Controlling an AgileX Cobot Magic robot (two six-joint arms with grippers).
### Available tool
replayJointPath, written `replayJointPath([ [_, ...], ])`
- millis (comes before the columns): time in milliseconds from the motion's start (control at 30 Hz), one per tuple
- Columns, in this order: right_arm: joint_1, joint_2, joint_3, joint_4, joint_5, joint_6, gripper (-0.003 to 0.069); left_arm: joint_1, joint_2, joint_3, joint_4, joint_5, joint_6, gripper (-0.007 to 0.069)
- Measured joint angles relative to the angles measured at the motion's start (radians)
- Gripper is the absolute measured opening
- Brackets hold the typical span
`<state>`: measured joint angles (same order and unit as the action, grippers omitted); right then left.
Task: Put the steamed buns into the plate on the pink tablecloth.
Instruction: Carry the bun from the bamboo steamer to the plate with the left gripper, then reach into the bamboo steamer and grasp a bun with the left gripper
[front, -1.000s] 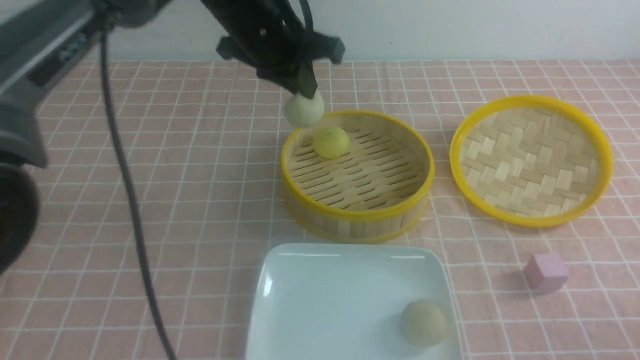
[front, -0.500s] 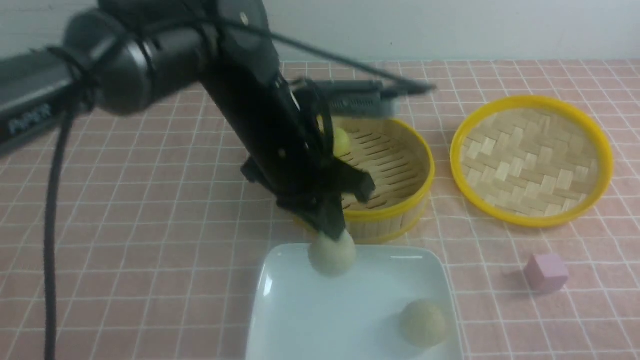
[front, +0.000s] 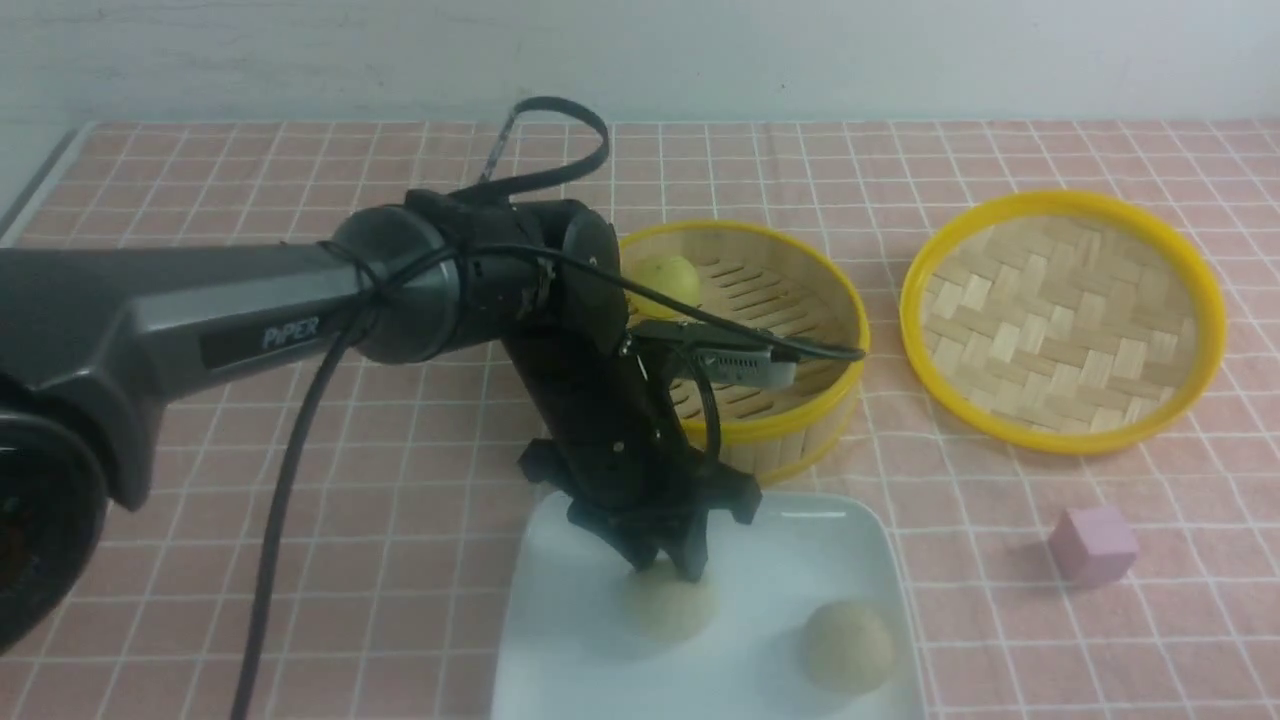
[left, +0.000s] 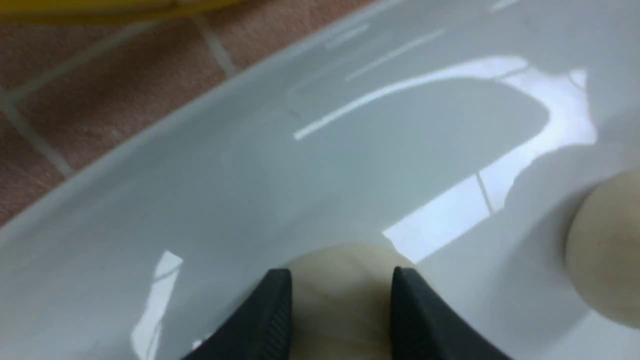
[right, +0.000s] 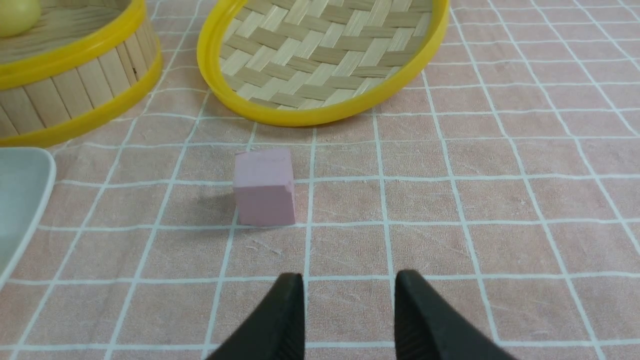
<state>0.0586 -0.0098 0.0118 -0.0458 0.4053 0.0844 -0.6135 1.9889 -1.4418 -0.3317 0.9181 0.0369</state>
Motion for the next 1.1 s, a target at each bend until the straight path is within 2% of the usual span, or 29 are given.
replayJointPath([
  [100,0.000,0.000,0.000,0.000,0.000,0.000,0.0239,0.000,-0.004,-0.046,0.033,0.024,-0.029,0.0399],
  [167,0.000,0.000,0.000,0.000,0.000,0.000,0.0239,0.000,-0.012,-0.139,0.101,0.066,-0.067,0.0433],
  [233,0.000,0.000,0.000,0.000,0.000,0.000,0.0239,0.000,-0.014,-0.205,0.159,0.068,-0.117,0.0433],
  [367,0.000,0.000,0.000,0.000,0.000,0.000,0.0239,0.000,-0.008,-0.308,0.348,-0.046,-0.284,0.0381],
  [433,0.000,0.000,0.000,0.000,0.000,0.000,0.0239,0.000,-0.002,-0.321,0.403,-0.104,-0.353,0.0356],
  [467,0.000,0.000,0.000,0.000,0.000,0.000,0.0239,0.000,0.015,-0.339,0.498,-0.189,-0.454,0.0328],
  [500,0.000,0.000,0.000,0.000,0.000,0.000,0.0239,0.000,0.028,-0.345,0.545,-0.229,-0.503,0.0315],
  [600,0.000,0.000,0.000,0.000,0.000,0.000,0.0239,0.000,0.070,-0.350,0.642,-0.317,-0.599,0.0302],
  [733,0.000,0.000,0.000,0.000,0.000,0.000,0.0239,0.005,0.110,-0.350,0.685,-0.365,-0.669,0.0321],
  [933,0.000,0.000,0.000,0.000,0.000,0.000,0.0239,0.019,0.191,-0.350,0.714,-0.460,-0.721,0.0420],
  [1100,0.000,0.000,0.000,0.000,0.000,0.000,0.0239,0.019,0.261,-0.350,0.733,-0.492,-0.740,0.0419],
])
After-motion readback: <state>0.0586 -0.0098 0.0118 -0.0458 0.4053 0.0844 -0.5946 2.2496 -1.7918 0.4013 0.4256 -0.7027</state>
